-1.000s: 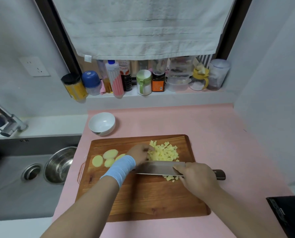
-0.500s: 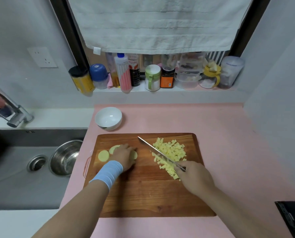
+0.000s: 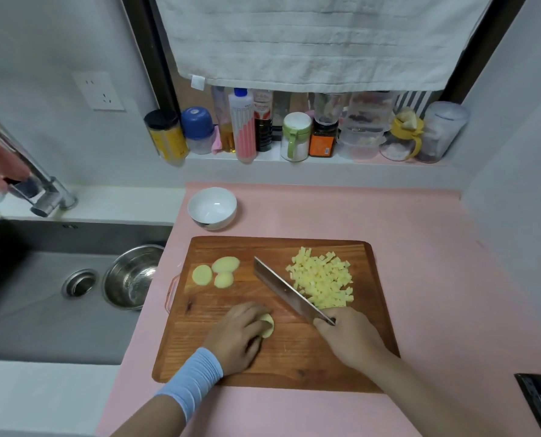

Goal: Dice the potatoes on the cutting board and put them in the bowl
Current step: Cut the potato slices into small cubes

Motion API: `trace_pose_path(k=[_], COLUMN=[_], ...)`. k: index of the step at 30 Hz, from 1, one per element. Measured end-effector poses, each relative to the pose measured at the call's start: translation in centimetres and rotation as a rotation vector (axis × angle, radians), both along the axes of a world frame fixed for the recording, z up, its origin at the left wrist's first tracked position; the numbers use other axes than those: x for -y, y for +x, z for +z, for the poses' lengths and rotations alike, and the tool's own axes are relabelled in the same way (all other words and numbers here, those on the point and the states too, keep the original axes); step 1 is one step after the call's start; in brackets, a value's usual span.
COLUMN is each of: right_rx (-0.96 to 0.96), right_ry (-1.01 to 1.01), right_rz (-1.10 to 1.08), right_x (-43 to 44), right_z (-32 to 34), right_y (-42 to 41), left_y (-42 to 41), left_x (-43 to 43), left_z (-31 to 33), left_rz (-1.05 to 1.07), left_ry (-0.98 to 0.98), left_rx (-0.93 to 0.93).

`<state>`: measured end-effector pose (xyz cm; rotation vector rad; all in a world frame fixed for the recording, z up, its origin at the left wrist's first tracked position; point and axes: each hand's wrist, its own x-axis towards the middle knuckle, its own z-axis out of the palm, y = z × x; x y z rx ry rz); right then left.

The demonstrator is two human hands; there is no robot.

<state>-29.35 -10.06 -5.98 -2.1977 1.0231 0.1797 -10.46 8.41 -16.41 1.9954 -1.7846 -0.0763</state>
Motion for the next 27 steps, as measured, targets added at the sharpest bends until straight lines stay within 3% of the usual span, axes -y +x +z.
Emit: trace_pose_path(k=[9,16,27], right_rx=[0.004,-0.016,-0.034], right_ry=[-0.171,-0.334,-0.274], right_rz=[0.261,0.340,0.352], right_x=[-2.6,-4.4,-3.3], right_z=[0.1,-0.7,-0.8], right_y=[0.7,1.1,0.6], left_y=[-2.3,-2.7,-2.7], left_x=[-0.1,0.0,0.1], left_z=[-1.1,-2.3,-2.0], left_rz=[0.228,0.286,0.288], left_ry=[-0.118,-0.097,-0.134], left_rx=[0.121,0.016,0.023])
